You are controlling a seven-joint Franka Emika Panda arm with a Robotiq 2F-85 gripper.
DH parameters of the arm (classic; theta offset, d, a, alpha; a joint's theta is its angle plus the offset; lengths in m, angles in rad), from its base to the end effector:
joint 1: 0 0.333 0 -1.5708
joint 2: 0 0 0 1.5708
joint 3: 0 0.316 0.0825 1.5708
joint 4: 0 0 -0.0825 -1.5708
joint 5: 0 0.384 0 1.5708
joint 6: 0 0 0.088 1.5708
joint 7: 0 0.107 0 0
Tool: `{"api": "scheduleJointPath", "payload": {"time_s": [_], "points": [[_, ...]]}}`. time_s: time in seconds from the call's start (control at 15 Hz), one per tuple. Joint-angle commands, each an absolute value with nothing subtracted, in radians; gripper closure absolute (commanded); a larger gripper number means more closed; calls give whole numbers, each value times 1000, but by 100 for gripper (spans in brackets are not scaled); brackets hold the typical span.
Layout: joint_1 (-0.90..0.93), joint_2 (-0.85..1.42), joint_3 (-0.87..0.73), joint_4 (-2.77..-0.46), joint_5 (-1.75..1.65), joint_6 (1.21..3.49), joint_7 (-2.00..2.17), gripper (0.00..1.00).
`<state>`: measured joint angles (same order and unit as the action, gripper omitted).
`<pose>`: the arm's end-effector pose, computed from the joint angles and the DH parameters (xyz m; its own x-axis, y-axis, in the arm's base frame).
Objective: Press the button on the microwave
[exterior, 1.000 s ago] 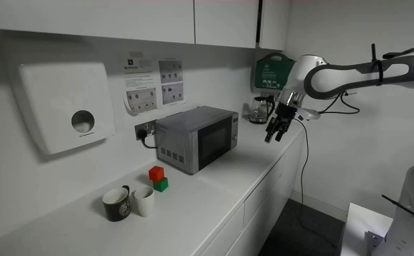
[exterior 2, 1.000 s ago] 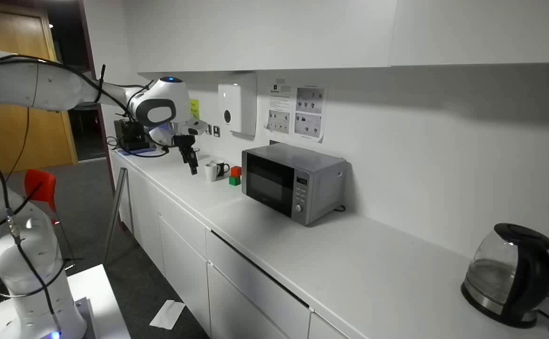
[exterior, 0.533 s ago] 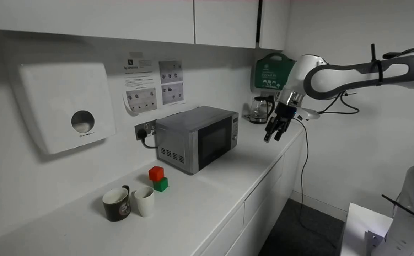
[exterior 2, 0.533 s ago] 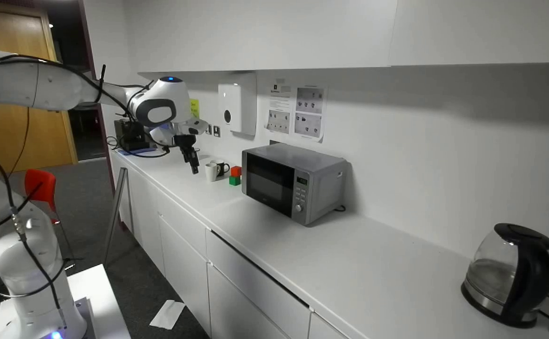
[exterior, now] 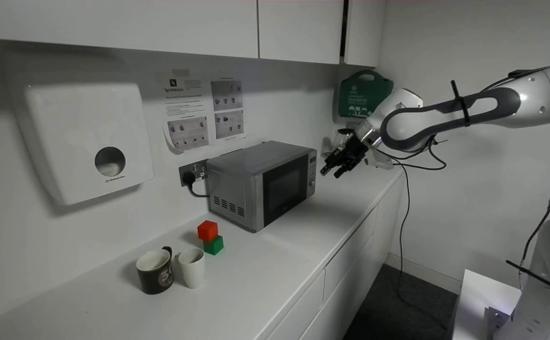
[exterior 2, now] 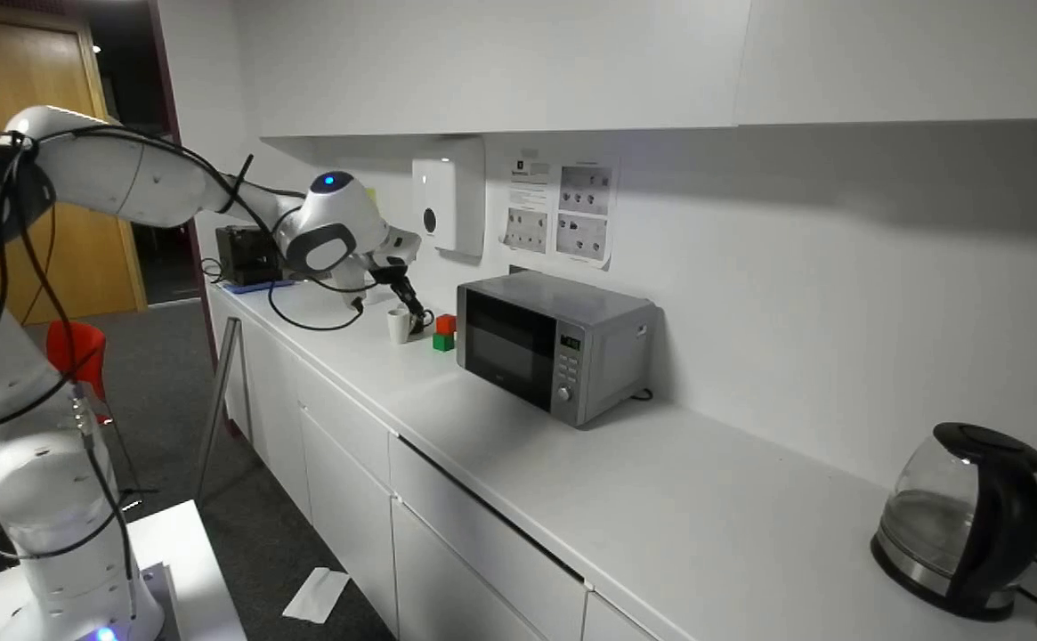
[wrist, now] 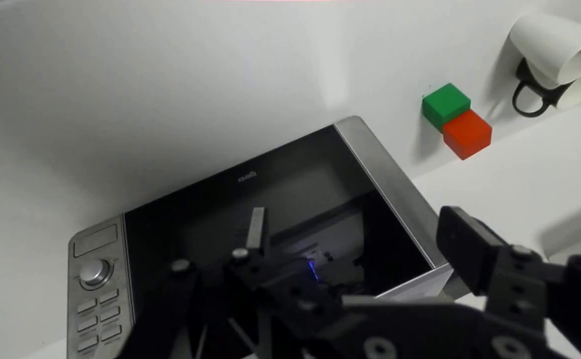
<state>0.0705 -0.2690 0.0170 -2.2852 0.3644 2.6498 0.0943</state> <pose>0.5100 0.0357 0.5329 0.7948 -0.3307 0.5089 -0.1473 -0.9185 -0.3669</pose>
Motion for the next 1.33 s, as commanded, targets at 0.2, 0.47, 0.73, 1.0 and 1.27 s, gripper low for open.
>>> {"api": "scheduleJointPath", "payload": {"time_s": [0.2,0.47,0.73,1.0,1.27], "points": [[117,-100,-53,-2227,579,2817,-140,63],[103,-40,-52,-2187,688,2854,-177,95],[98,23,-49,-2134,792,2903,-170,100],[87,91,-47,-2067,840,2919,-175,100],[68,149,-55,-2011,835,2905,-173,100]]}}
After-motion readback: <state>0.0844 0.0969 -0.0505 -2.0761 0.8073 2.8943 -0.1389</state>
